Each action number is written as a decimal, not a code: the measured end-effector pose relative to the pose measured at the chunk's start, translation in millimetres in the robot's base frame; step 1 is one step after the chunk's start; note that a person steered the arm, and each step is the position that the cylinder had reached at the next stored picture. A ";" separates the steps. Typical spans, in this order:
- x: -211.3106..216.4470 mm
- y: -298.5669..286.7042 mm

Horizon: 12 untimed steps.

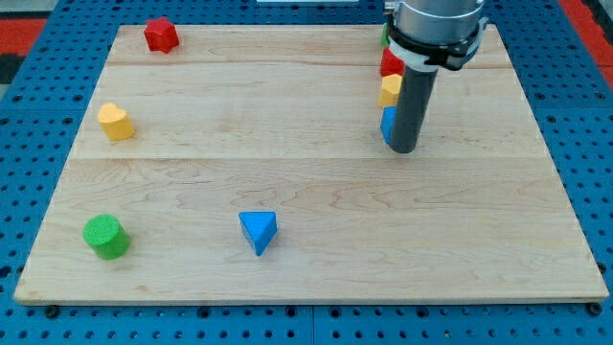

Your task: Move the blue triangle to the left of the blue cube

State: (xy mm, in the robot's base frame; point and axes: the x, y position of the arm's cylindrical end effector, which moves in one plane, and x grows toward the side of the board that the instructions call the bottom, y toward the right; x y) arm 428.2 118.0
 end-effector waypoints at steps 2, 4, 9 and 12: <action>63.1 -48.2; 81.3 -153.6; 90.5 -220.5; 122.1 -157.9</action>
State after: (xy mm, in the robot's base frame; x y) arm 550.3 -39.9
